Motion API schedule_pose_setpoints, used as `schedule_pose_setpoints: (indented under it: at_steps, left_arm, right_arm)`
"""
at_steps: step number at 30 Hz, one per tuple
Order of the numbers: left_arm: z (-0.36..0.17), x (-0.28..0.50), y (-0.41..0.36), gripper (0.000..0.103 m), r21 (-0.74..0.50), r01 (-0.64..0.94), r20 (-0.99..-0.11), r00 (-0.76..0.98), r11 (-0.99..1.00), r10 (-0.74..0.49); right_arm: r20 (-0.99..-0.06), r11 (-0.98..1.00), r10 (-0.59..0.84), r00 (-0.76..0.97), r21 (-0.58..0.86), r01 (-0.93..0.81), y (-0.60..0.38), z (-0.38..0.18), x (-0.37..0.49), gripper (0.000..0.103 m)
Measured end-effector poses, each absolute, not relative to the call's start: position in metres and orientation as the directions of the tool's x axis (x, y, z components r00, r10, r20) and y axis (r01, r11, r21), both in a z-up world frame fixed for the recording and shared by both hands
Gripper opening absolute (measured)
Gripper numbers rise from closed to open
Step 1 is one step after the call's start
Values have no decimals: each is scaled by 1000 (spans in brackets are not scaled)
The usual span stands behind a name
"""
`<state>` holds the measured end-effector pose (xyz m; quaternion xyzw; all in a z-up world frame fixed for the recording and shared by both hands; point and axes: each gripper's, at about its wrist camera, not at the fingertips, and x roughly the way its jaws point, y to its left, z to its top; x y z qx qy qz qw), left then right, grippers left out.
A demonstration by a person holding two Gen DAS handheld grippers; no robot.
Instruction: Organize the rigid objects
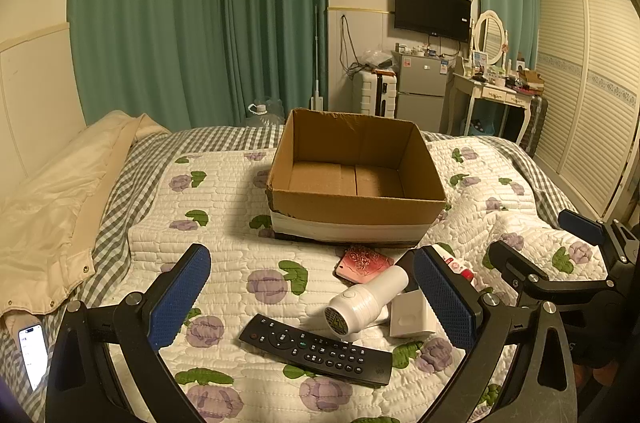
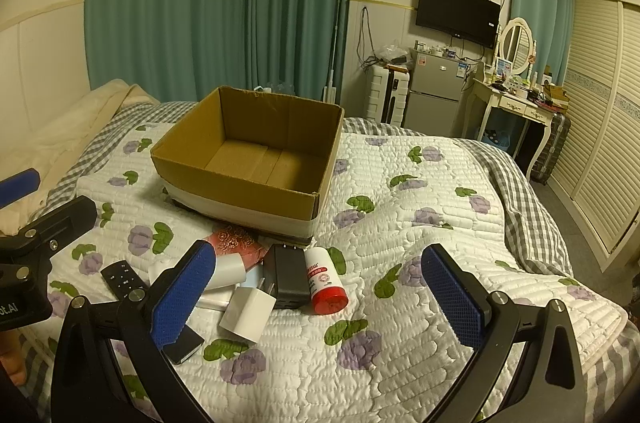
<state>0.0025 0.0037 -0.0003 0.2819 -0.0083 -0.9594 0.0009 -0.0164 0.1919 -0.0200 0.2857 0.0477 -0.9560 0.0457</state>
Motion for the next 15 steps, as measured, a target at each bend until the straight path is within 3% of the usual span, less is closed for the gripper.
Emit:
schedule_pose_setpoints:
  at_steps: [15]
  left_arm:
    - [-2, 1, 4, 103, 17, -13, -542, -841, -1000, 2]
  right_arm:
    - [-554, -991, -60, -830, -68, 118, 192, -19, -16, 103]
